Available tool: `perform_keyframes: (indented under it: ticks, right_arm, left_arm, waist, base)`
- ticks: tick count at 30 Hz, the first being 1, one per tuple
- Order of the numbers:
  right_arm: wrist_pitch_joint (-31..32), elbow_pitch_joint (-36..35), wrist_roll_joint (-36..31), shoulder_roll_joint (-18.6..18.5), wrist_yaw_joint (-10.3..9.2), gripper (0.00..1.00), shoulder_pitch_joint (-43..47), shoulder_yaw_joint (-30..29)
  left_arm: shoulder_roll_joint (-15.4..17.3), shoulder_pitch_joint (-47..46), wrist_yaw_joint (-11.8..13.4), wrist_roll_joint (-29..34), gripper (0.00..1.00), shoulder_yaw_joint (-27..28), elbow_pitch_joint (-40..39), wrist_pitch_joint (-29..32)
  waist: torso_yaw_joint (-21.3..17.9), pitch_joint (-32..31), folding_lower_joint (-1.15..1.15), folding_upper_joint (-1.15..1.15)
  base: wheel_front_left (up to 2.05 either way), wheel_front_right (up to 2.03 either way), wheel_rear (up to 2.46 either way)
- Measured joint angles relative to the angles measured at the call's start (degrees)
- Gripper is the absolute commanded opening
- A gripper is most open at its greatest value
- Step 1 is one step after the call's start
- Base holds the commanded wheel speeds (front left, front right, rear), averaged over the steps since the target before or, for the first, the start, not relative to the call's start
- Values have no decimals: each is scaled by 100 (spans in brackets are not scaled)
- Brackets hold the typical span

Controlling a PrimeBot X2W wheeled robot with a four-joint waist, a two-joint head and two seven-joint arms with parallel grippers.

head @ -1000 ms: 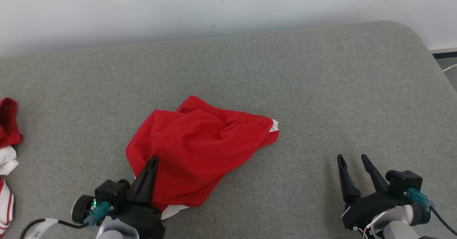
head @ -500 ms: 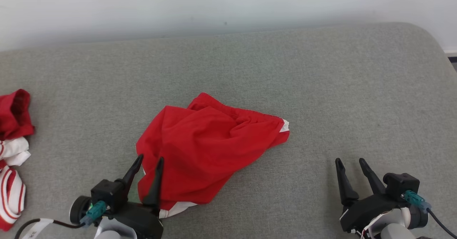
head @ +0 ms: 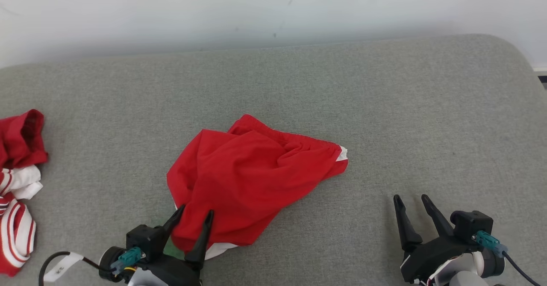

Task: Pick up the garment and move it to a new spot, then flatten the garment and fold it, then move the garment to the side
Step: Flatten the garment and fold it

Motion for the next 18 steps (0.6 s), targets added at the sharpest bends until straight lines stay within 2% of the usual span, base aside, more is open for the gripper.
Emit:
perform_keyframes:
  ticks: [5, 6, 7, 8, 13, 18]
  right_arm:
    - [0, 11, 34, -20, 0, 100, -4, 4]
    - [0, 11, 34, -24, 0, 100, -4, 2]
    - [0, 12, 35, -22, 0, 100, -4, 1]
    - [0, 14, 38, -20, 0, 100, -3, -3]
    - [0, 37, 44, -11, 0, 100, 4, -14]
    - [0, 30, 48, -2, 0, 100, 5, -79]
  left_arm:
    - [79, -208, 0, -48, 100, -123, 270, 0]
    - [82, -251, 0, -58, 75, -180, 288, 0]
    - [88, -281, -1, -70, 45, -220, 289, 0]
    - [101, -299, 0, -102, 0, -276, 271, 0]
    - [198, -305, -1, -136, 0, -316, -18, 0]
    - [304, -313, -1, 120, 0, 112, -710, 0]
  waist:
    - [-107, 8, 0, 0]
    - [-126, 9, 0, 0]
    - [-142, 11, 0, 0]
    - [-157, 12, 0, 0]
    - [-186, 19, 0, 0]
    - [-152, 56, 0, 0]
  base:
    - [0, 0, 0]
    - [0, 0, 0]
    - [0, 0, 0]
    - [0, 0, 0]
    - [0, 0, 0]
    - [0, 0, 0]
